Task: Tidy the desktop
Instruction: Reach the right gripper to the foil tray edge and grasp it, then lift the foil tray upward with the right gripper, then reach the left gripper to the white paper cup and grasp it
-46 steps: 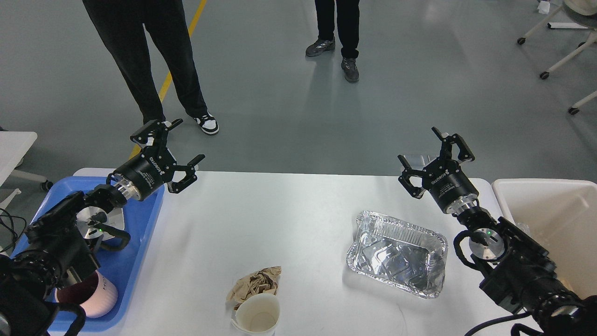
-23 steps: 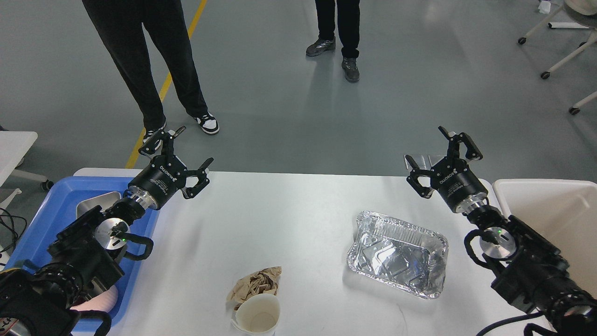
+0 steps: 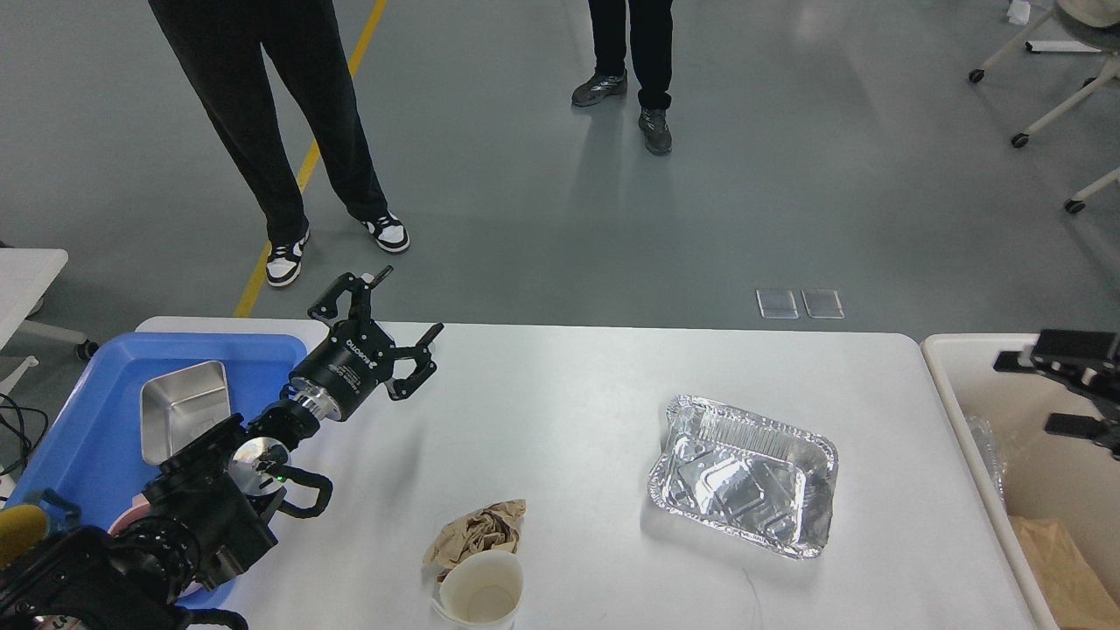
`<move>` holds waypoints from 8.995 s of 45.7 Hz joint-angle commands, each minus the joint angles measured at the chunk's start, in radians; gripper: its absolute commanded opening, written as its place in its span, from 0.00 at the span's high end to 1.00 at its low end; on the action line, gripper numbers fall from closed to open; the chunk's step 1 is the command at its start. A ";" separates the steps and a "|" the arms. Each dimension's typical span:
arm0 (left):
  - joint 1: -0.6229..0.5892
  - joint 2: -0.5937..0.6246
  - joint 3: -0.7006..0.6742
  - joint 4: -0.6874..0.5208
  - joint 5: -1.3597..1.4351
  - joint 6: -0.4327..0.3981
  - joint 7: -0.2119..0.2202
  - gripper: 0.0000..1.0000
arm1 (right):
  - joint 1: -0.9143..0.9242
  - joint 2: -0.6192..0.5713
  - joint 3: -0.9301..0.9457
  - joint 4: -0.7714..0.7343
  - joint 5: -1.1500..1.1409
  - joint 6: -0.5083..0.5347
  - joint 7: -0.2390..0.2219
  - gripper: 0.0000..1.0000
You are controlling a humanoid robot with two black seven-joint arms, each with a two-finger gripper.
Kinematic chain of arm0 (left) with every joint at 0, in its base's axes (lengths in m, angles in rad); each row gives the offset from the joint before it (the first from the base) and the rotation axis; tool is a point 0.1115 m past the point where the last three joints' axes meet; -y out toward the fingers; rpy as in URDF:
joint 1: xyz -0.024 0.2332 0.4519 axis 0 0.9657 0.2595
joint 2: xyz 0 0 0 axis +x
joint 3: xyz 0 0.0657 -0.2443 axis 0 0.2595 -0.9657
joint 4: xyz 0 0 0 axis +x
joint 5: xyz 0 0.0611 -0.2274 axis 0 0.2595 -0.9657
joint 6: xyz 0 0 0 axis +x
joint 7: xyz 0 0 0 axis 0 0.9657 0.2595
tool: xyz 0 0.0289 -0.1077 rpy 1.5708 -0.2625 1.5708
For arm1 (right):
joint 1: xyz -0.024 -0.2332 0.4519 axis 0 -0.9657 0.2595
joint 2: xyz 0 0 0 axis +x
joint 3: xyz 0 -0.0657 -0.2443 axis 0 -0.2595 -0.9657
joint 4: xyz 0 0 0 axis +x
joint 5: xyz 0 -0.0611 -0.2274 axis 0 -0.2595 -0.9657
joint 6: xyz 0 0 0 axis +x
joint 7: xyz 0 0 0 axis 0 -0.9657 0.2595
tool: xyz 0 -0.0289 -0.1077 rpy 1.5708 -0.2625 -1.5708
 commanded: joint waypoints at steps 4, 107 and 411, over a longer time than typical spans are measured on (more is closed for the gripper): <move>0.009 -0.020 0.001 0.000 0.003 -0.001 -0.012 0.04 | -0.053 -0.332 -0.014 0.286 -0.007 0.007 -0.005 0.00; 0.130 0.018 0.001 0.000 0.008 0.007 -0.049 0.04 | -0.018 0.811 -0.092 -0.462 -0.518 -0.231 -0.039 1.00; -0.022 0.526 0.764 -1.460 1.078 0.207 0.711 1.00 | 0.699 1.124 -0.651 -0.861 0.115 0.215 -0.156 1.00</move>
